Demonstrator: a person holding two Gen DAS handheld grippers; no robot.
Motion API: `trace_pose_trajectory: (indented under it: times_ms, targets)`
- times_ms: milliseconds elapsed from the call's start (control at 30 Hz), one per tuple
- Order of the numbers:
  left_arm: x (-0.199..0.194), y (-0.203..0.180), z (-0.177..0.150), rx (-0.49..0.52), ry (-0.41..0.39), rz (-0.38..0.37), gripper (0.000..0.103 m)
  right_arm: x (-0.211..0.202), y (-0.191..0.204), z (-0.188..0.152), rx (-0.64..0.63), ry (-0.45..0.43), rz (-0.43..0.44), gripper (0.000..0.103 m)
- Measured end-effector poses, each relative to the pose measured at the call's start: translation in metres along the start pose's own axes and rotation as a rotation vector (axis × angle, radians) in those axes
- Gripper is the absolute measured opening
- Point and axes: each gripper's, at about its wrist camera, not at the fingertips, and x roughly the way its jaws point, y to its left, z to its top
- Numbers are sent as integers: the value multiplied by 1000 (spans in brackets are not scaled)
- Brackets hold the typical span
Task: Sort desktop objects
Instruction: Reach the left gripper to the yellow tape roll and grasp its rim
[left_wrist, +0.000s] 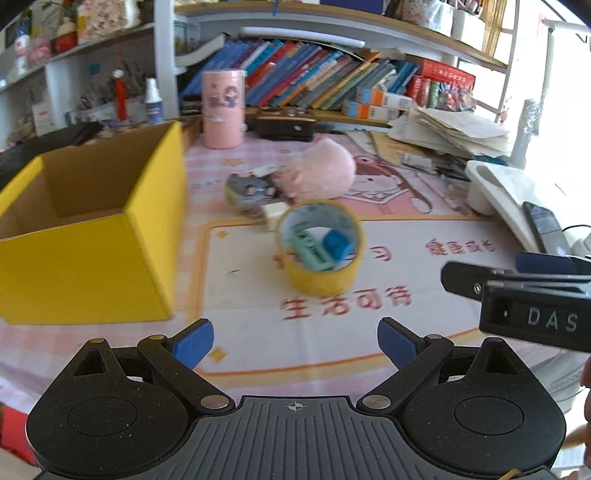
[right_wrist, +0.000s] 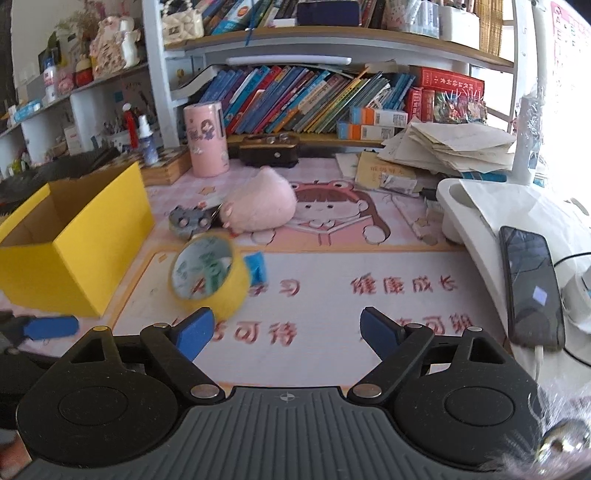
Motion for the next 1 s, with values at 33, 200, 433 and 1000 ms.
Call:
trace_pose_trajectory:
  times_ms: [33,200,433,1000]
  targets:
    - [3,-2,2,-5,-2,-8,97,2,-5,3,6,-8,3,87]
    - [26,-14,15,-35,-2,-7,97,13,-28,16,27,-31,17,87]
    - [66,-16,33,-60,-4,22,97,31,-53,27,13,-26,32,86]
    - [104,-8,55,-156,11,22,83,72,-73,41,-11,39,85,87]
